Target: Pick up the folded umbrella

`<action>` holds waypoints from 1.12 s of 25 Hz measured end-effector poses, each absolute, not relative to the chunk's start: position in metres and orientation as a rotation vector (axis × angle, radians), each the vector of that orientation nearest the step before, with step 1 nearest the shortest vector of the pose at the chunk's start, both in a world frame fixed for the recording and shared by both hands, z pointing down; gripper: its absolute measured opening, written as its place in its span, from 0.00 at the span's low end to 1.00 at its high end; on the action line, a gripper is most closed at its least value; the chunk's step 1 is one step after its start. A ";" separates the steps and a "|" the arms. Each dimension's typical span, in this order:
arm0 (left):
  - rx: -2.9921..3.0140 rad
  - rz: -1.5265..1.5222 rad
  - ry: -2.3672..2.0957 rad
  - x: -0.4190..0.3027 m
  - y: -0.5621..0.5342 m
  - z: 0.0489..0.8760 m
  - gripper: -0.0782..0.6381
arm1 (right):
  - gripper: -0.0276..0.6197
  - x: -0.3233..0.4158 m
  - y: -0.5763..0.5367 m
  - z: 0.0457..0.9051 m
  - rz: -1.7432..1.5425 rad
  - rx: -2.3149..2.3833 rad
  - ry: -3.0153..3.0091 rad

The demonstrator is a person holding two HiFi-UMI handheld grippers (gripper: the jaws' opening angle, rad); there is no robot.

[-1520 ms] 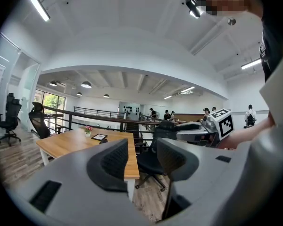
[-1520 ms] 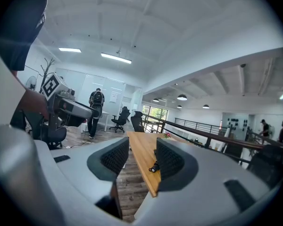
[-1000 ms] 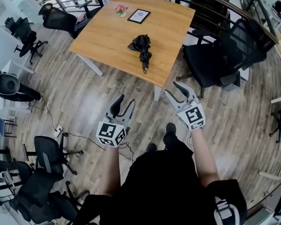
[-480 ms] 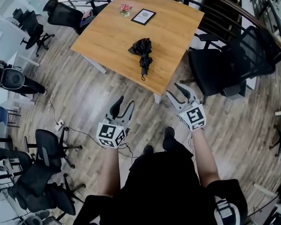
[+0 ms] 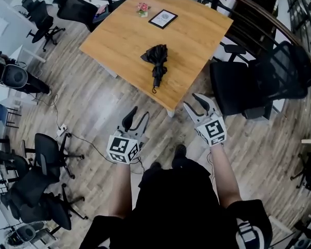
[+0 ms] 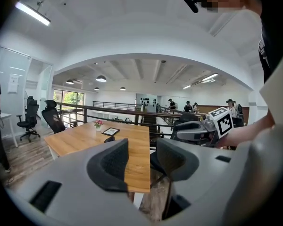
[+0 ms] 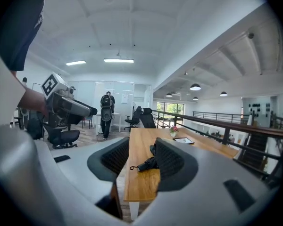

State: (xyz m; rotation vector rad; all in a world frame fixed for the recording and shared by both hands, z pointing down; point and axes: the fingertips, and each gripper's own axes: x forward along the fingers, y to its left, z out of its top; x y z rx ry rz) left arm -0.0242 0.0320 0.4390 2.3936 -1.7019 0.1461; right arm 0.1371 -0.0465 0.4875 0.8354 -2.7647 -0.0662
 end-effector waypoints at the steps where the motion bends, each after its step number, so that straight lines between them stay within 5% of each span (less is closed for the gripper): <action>1: 2.385 0.143 -1.714 -0.024 0.029 0.438 0.39 | 0.33 0.137 -0.050 0.487 -0.071 0.822 -2.770; 28: 2.379 0.089 -1.666 -0.063 -0.057 0.451 0.39 | 0.33 0.096 -0.128 0.495 -0.048 0.841 -2.730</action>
